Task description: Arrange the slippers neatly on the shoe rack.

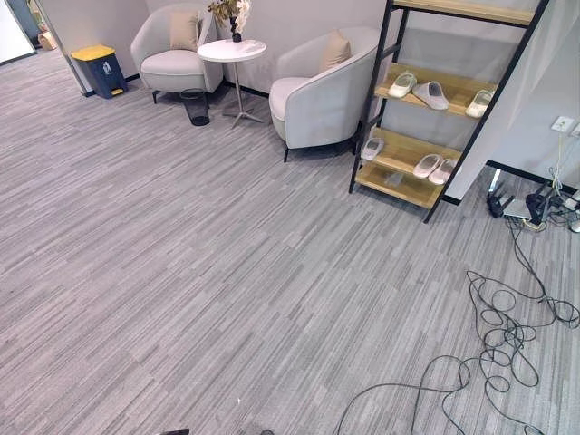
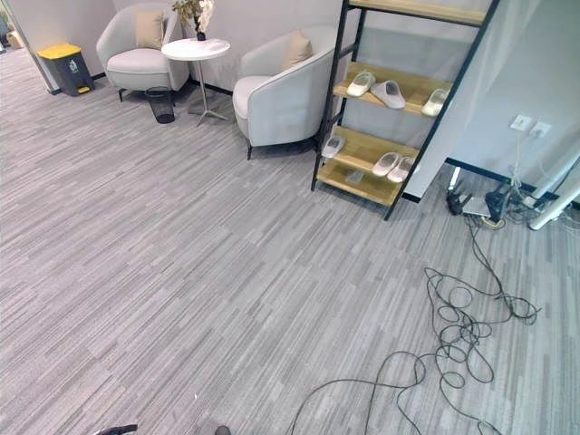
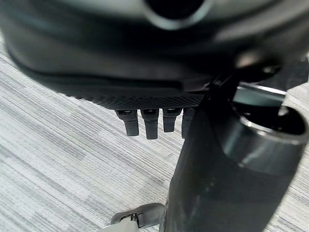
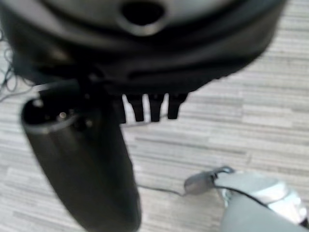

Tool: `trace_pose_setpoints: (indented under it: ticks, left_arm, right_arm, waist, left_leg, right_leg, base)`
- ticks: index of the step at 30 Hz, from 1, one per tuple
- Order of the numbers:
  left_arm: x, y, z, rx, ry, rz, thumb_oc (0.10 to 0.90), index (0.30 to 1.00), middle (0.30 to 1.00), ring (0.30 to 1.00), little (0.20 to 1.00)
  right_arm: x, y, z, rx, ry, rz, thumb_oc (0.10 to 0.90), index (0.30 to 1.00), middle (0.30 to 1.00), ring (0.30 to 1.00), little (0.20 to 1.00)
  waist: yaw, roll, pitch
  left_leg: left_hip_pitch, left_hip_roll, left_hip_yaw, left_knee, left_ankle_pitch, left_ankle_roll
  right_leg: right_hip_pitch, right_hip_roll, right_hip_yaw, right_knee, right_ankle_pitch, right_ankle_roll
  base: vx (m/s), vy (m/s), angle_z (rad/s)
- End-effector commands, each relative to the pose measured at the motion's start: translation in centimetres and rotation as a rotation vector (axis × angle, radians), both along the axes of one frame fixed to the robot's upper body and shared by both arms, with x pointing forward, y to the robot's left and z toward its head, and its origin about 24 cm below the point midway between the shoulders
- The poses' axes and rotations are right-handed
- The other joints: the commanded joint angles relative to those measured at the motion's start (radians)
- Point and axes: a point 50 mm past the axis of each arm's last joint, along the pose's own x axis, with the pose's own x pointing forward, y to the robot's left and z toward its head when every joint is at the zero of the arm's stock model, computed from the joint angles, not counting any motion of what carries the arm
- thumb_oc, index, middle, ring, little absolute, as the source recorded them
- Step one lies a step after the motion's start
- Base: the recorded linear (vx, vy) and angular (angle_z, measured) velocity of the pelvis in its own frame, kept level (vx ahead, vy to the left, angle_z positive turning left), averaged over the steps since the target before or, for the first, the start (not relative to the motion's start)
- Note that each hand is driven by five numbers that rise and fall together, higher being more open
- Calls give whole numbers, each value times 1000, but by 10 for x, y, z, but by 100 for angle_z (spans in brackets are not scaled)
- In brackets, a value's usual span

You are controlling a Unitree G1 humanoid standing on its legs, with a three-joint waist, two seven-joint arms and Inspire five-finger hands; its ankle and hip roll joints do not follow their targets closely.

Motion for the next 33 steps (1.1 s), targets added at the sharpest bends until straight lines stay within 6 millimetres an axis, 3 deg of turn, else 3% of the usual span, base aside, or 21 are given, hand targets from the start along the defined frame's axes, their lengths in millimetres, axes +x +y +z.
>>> trace_pose_setpoints:
  ticks: [1,5,8,14,19,20,21,22,23,24,26,28,29,30,31,33]
  left_arm:
    - [14,11,7,54,-29,-58,800,900,900,900,900]
    - [14,9,6,65,-14,-97,800,900,900,900,900]
    - [28,-3,5,62,-42,-153,800,900,900,900,900]
    - [28,-23,-2,37,-15,-234,800,900,900,900,900]
    - [34,-29,-2,30,-29,-257,800,900,900,900,900]
    - [32,-30,-3,29,-25,-265,800,900,900,900,900]
    - [33,-30,-2,28,-28,-292,800,900,900,900,900]
    - [33,-30,-2,28,-28,-292,800,900,900,900,900]
    - [44,-33,0,40,-68,-332,800,900,900,900,900]
    - [50,-35,2,45,-82,-365,800,900,900,900,900]
    - [44,-35,0,61,-53,-427,800,900,900,900,900]
    - [37,-35,-2,69,-20,-456,800,900,900,900,900]
    - [30,-33,-4,64,6,-450,800,900,900,900,900]
    - [29,-33,-4,64,7,-450,800,900,900,900,900]
    - [21,-29,-5,59,26,-404,800,900,900,900,900]
    - [7,-23,-6,64,61,-357,800,900,900,900,900]
  right_arm:
    - [-18,-17,6,-66,29,-6,800,900,900,900,900]
    - [-17,-16,5,-62,30,2,800,900,900,900,900]
    - [0,-10,4,-55,-15,33,800,900,900,900,900]
    - [18,1,2,-41,-58,101,800,900,900,900,900]
    - [26,5,2,-37,-70,140,800,900,900,900,900]
    - [26,5,2,-35,-63,162,800,900,900,900,900]
    - [22,10,-1,-20,-32,208,800,900,900,900,900]
    - [22,10,-1,-20,-32,208,800,900,900,900,900]
    - [15,14,-3,-18,16,274,800,900,900,900,900]
    - [14,14,-3,-24,41,321,800,900,900,900,900]
    - [16,11,-2,-39,56,383,800,900,900,900,900]
    - [20,10,-1,-45,46,399,800,900,900,900,900]
    - [32,8,2,-69,15,444,800,900,900,900,900]
    - [32,8,2,-68,15,445,800,900,900,900,900]
    - [43,3,6,-99,-6,467,800,900,900,900,900]
    - [47,2,8,-106,-31,453,800,900,900,900,900]
  waist:
    - [20,18,-11]
    - [16,21,-8]
    - [8,26,8]
    - [-6,33,30]
    - [-20,44,72]
    - [-23,40,82]
    - [-11,28,114]
    - [-12,29,113]
    - [9,17,161]
    - [20,15,181]
    - [35,14,177]
    - [45,14,174]
    - [68,36,168]
    - [68,31,171]
    - [102,27,162]
    - [122,20,133]
  left_leg:
    - [74,30,-8,3,-118,-38]
    - [71,29,-7,3,-116,-38]
    - [56,31,-6,3,-110,-43]
    - [71,41,0,3,-117,-46]
    - [57,69,18,69,-137,-56]
    - [40,80,29,136,-159,-64]
    - [-65,120,44,379,-137,-90]
    - [-67,121,43,381,-138,-90]
    - [-197,116,8,619,-85,-72]
    - [-250,87,-6,666,-98,-55]
    - [-324,64,0,581,-116,-42]
    - [-326,66,7,504,-114,-41]
    - [-362,80,-11,335,-21,-62]
    - [-351,76,-8,324,-17,-61]
    - [-407,76,-29,177,3,-73]
    - [-367,62,-48,141,49,-74]
  right_leg:
    - [-84,-31,42,3,49,103]
    - [-88,-32,42,3,50,104]
    - [-105,-34,42,3,52,103]
    - [-96,-30,49,3,49,87]
    - [-147,-15,64,102,8,61]
    - [-150,-9,75,125,-5,53]
    - [-142,-2,95,160,-26,29]
    - [-143,-1,94,160,-26,29]
    - [-127,-4,99,177,-36,4]
    - [-113,-2,110,177,-48,1]
    - [-85,0,135,154,-79,8]
    - [-63,-1,144,137,-87,14]
    - [-24,15,163,115,-101,21]
    - [-18,9,164,114,-102,22]
    - [42,10,195,95,-123,29]
    - [79,-6,228,87,-130,44]
  base:
    - [0,0,0]
    - [0,0,0]
    - [-36,-33,-1]
    - [32,-85,-1]
    - [5,-95,-3]
    - [55,-202,-10]
    - [56,-202,-15]
    - [98,-330,-25]
    - [126,-216,-18]
    - [191,-225,-13]
    - [295,26,-3]
    - [348,103,-45]
    - [313,100,-84]
    - [649,167,-67]
    - [526,116,-40]
    - [526,142,-75]
